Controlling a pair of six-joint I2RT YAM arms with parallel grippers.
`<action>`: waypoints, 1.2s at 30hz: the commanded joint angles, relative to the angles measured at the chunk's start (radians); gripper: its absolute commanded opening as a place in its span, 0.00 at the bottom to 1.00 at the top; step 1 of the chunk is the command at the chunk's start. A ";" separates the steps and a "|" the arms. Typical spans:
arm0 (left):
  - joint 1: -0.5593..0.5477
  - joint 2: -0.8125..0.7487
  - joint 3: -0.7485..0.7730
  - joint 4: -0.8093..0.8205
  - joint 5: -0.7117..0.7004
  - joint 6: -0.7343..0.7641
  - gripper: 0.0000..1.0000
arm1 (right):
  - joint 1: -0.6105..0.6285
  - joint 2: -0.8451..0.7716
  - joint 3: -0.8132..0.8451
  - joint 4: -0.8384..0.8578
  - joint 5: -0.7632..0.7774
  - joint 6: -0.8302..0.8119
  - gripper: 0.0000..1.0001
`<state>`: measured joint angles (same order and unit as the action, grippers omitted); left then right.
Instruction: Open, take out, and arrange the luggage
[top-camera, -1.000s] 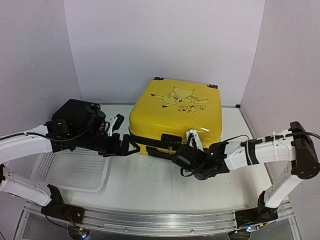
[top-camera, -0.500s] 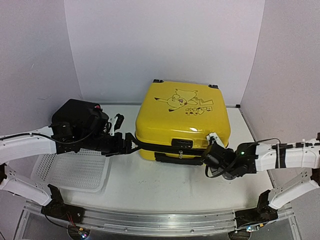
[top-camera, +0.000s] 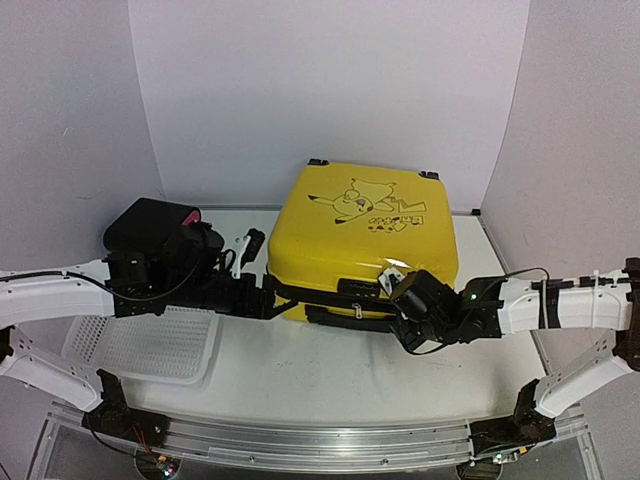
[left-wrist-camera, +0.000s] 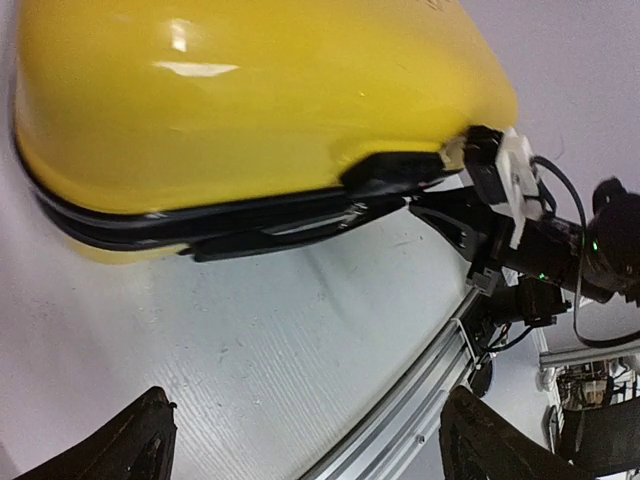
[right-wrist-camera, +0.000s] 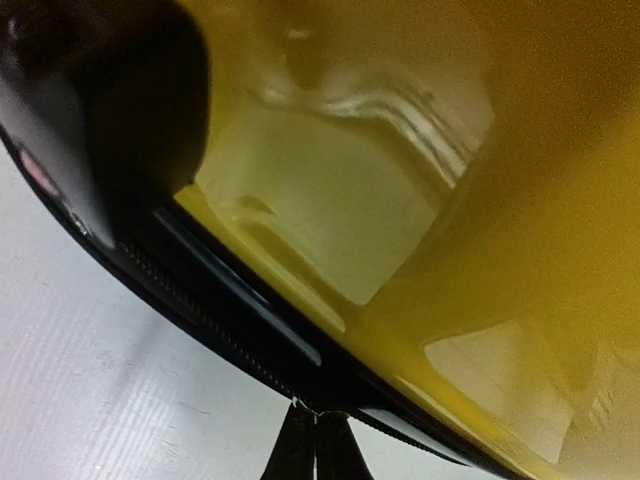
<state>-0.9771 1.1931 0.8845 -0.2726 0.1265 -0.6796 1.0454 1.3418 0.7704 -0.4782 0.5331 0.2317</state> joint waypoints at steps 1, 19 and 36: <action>-0.129 0.009 -0.013 0.155 -0.113 -0.011 0.92 | 0.001 0.062 0.073 0.158 -0.167 -0.017 0.00; -0.156 0.207 -0.146 0.449 -0.422 -0.858 0.70 | 0.001 -0.015 -0.009 0.185 -0.198 0.085 0.00; -0.253 0.549 -0.065 0.867 -0.555 -0.890 0.67 | 0.001 0.007 0.002 0.219 -0.275 0.096 0.00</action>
<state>-1.2278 1.7100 0.7513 0.4297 -0.3714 -1.5974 1.0325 1.3506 0.7635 -0.3237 0.3592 0.3195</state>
